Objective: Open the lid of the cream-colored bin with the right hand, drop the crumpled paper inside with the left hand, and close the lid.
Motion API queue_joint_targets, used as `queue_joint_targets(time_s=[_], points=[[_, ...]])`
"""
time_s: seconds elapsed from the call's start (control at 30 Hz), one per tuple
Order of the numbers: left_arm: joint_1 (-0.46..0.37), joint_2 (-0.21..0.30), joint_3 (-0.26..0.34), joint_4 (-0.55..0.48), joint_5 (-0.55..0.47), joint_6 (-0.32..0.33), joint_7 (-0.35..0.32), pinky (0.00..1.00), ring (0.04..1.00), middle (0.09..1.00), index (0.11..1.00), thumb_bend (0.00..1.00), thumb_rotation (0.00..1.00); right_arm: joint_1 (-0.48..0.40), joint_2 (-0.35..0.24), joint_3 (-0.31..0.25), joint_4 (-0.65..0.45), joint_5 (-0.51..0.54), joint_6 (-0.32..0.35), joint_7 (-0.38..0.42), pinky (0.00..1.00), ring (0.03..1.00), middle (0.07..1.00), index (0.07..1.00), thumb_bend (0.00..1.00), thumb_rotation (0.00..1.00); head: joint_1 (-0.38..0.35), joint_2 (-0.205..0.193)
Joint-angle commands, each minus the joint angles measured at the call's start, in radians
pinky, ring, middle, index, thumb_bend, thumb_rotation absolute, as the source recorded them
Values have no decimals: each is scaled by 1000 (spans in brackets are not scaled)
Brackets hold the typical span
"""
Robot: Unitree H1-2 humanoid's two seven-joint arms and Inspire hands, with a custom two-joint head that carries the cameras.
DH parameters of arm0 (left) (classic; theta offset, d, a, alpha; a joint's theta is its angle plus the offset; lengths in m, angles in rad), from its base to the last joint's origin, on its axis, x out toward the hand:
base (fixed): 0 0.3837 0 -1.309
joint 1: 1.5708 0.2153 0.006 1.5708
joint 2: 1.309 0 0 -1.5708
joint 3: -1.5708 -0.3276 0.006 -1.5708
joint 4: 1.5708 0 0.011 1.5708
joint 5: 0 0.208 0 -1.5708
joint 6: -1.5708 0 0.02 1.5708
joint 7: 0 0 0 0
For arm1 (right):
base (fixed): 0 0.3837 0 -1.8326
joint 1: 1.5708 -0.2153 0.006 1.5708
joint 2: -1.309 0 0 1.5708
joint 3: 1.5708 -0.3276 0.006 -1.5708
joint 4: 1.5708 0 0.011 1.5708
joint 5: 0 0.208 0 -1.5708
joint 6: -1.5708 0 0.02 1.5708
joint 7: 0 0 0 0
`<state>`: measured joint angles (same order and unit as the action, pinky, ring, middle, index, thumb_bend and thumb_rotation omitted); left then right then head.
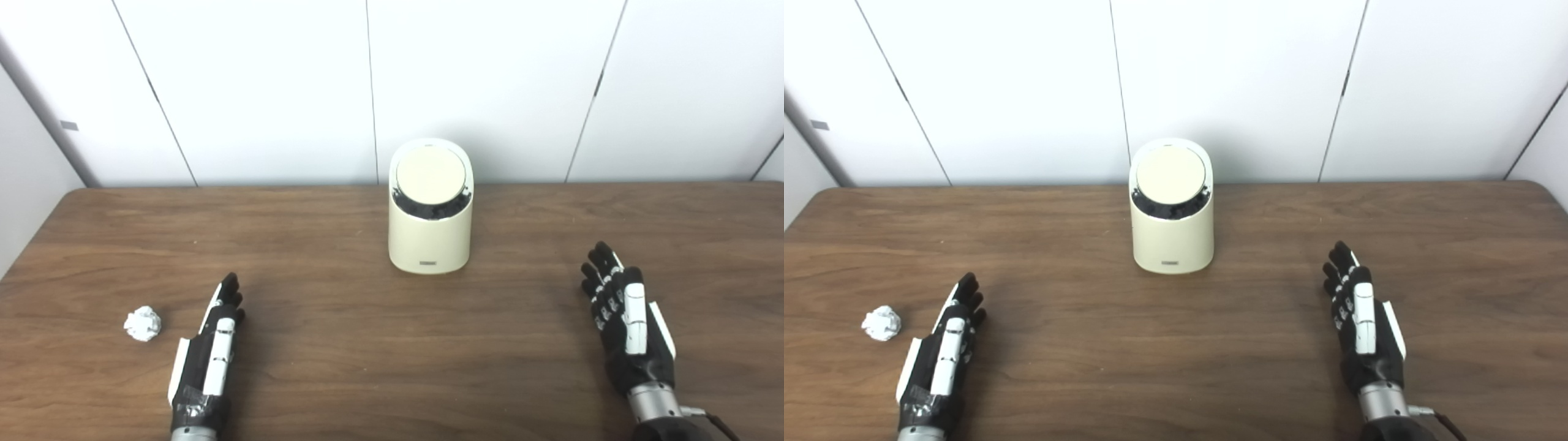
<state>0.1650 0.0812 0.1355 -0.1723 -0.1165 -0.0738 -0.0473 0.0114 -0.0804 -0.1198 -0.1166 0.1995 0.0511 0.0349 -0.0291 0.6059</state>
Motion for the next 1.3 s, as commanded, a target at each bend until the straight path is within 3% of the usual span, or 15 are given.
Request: queue_joint_targets(time_s=[0.0,1.27], points=[[2,-1,-1,-1,-3,-21,3,1000,1000,1000,987,403,886,-27,-4,-5,-21,-4,-33,2,979,954,959,957,543,1000,-1,1],[5,0,-3,-12,-3,-15,1,1000,1000,1000,986,387,889,-22,0,-2,-38,-30,-10,-3,985,949,953,946,543,1000,-1,7]])
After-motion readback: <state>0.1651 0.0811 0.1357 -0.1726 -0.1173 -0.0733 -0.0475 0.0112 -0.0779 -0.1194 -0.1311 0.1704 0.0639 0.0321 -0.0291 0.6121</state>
